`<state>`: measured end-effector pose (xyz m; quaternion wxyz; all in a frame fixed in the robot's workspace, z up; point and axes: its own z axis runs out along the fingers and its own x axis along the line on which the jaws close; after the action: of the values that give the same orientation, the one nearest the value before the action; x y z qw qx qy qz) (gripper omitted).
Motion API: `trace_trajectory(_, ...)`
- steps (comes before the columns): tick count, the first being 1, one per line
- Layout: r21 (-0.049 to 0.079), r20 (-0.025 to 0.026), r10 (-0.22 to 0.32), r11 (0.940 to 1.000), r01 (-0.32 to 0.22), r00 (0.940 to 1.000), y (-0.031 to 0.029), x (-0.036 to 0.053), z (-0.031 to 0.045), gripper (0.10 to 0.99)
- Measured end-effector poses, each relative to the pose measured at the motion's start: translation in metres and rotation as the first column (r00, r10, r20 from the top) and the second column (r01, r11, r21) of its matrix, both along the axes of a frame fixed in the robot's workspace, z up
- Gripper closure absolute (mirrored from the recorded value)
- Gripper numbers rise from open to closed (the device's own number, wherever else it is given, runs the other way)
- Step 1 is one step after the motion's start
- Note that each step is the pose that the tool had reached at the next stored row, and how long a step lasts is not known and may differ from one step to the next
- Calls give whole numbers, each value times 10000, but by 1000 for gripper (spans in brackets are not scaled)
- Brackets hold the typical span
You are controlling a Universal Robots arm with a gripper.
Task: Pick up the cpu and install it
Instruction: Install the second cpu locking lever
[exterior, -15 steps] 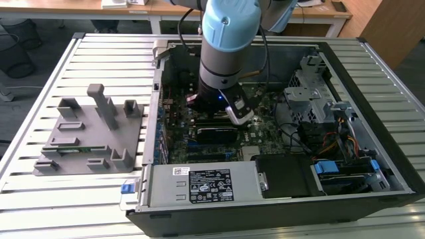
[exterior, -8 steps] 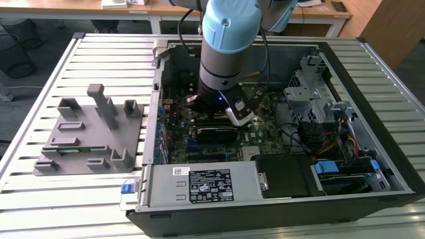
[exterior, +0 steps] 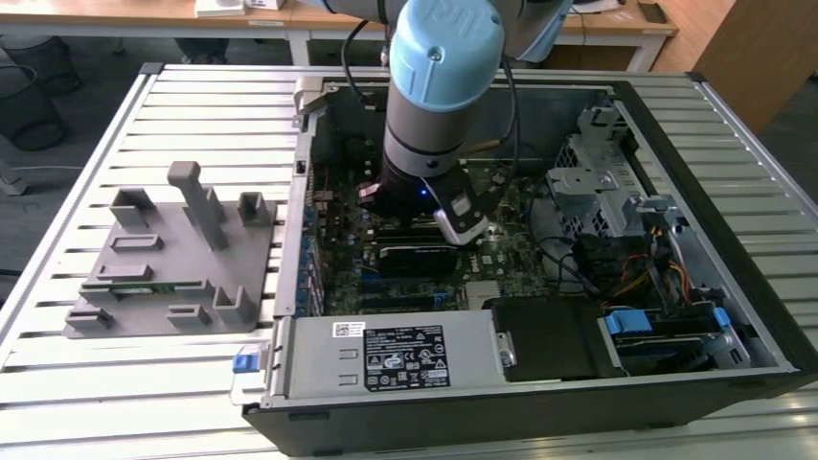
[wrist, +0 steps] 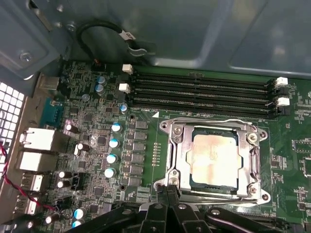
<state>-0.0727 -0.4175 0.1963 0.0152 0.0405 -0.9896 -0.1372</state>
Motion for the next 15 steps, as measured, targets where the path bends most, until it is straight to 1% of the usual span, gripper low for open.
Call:
trace_trajectory(4,132,1,0,9999,0,10000,-10,0,-25,980)
trace_trajectory(15,367,1,-1,9993,1,10000,-23,0,-57,980)
